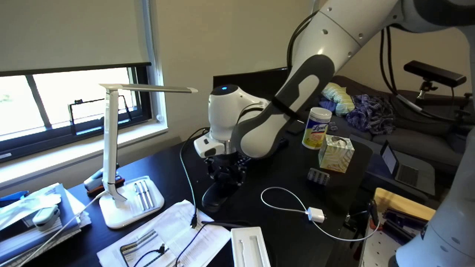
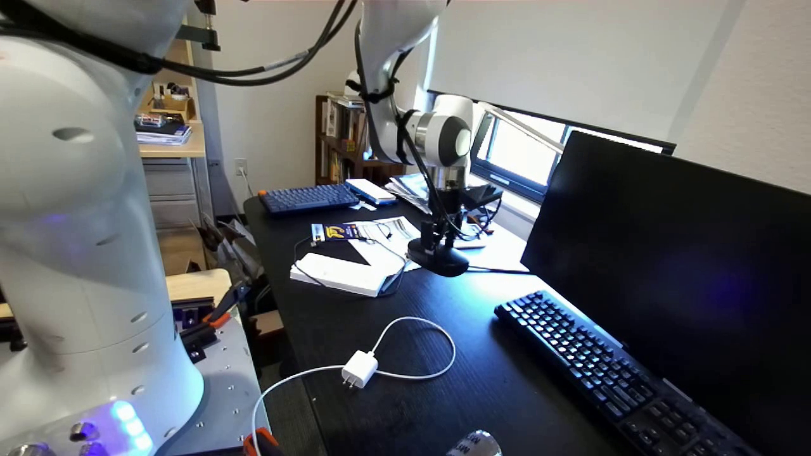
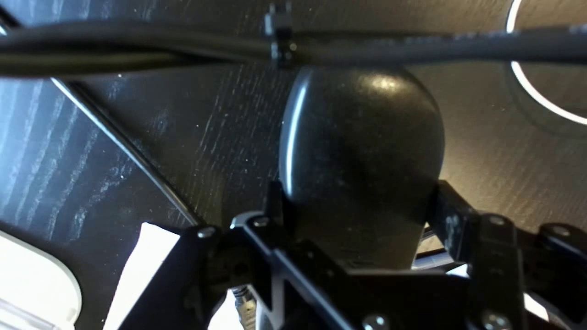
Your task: Move the black case to the right
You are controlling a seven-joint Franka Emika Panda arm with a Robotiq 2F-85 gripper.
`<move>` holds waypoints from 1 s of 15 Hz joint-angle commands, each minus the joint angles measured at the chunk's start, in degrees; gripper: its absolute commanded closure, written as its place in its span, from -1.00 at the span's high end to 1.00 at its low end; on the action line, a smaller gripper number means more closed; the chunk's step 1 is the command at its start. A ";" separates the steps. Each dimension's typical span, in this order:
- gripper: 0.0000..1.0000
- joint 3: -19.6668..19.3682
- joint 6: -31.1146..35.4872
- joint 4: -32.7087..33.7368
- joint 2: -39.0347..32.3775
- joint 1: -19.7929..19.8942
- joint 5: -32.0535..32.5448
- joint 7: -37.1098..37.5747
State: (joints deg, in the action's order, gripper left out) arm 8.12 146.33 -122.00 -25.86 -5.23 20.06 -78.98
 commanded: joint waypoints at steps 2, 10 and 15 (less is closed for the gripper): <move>0.06 -2.10 10.42 -17.72 15.50 0.84 4.93 4.00; 0.06 -4.93 7.30 -9.87 7.78 -2.42 6.80 12.24; 0.06 -7.22 12.71 -18.53 14.13 0.23 6.10 24.15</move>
State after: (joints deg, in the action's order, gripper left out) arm 2.57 154.76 -133.83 -17.24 -6.32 24.67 -61.56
